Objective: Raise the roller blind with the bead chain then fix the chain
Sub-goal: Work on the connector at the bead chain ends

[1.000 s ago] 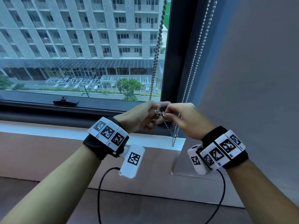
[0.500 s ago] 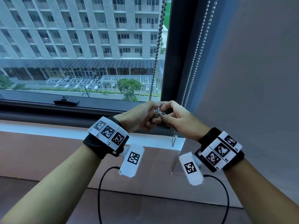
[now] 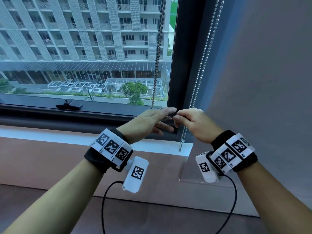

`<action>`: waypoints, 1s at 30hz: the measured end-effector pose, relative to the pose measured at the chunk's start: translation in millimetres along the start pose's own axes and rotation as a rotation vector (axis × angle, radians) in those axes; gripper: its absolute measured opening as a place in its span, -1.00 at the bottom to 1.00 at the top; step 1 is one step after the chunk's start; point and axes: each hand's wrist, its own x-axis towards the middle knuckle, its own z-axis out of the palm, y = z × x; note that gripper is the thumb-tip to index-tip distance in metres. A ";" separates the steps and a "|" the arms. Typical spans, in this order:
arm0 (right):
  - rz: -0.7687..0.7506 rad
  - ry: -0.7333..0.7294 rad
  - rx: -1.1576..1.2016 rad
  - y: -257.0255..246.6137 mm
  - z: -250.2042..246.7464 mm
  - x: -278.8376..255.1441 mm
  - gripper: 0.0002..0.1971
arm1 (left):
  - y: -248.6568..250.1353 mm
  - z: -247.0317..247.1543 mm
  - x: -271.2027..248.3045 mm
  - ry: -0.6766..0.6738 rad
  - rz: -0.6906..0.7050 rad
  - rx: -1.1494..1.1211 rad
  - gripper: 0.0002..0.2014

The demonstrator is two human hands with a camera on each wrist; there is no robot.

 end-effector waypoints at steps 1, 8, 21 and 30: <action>-0.002 -0.020 0.001 0.3 0.0 -0.4 -0.66 | -1.2 0.4 -0.4 0.008 0.026 -0.086 -0.56; -0.011 -0.117 0.072 -6.2 -0.3 -5.5 -0.71 | -9.7 -2.0 -5.1 -0.032 0.037 -0.605 -0.40; 0.046 0.024 0.020 1.6 -9.6 -15.4 -0.86 | -13.0 -20.0 -10.7 0.048 0.098 -0.240 -0.80; 0.174 -0.178 -0.022 -12.7 15.3 -13.5 -0.74 | -21.0 -2.2 7.0 0.257 0.059 -0.549 -0.82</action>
